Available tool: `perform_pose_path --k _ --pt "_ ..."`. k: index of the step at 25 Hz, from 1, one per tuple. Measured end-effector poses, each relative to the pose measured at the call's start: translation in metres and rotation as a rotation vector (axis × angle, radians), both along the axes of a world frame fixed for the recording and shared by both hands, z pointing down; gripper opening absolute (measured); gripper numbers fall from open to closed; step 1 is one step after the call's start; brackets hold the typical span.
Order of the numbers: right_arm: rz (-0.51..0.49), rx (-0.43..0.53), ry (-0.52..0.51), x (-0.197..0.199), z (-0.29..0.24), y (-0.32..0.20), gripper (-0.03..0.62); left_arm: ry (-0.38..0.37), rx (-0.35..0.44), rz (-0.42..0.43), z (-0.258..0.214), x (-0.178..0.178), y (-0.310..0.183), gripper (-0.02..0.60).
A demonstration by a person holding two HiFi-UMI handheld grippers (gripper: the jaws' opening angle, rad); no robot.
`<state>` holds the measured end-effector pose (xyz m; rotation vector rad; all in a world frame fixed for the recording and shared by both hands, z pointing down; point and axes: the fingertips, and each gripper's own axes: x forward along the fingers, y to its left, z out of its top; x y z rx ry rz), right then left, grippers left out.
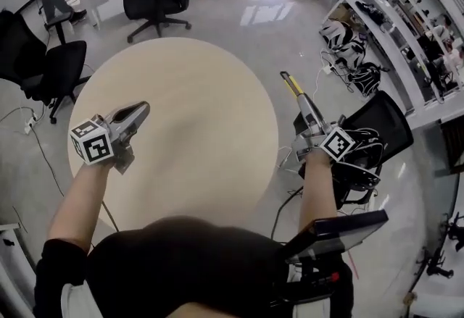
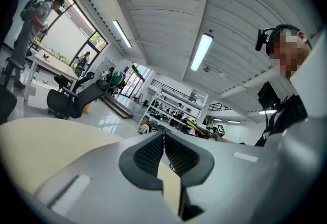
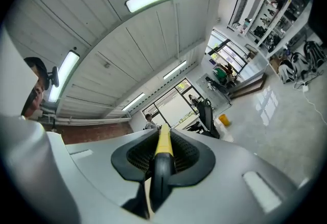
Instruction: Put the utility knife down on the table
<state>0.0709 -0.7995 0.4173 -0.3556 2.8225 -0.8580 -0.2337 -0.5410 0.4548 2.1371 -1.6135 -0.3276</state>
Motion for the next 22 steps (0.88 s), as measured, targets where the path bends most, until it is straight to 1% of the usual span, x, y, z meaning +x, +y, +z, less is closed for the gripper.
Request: perform_pose_path --k 3,8,11,14,18,22 --pt "-0.048 -0.024 0.015 -0.041 0.026 -0.041 0.087 -0.028 -0.017 -0.016 0.012 -0.023 -0.040 0.009" --pt "-0.124 -0.052 0.023 -0.108 0.076 -0.097 0.087 -0.026 -0.055 -0.028 0.047 -0.048 -0.110 0.006" --pt "-0.154 -0.103 0.029 -0.148 0.113 -0.122 0.087 -0.004 -0.079 -0.022 0.074 -0.057 -0.142 0.006" --pt "-0.173 -0.155 0.056 -0.175 0.151 -0.138 0.087 0.025 -0.107 -0.011 0.106 -0.061 -0.166 0.006" --pt "-0.191 -0.175 0.074 -0.210 0.193 -0.171 0.087 0.046 -0.121 0.004 0.143 -0.073 -0.201 0.006" --pt "-0.197 -0.231 0.104 -0.235 0.237 -0.188 0.087 0.084 -0.144 0.017 0.176 -0.078 -0.224 0.006"
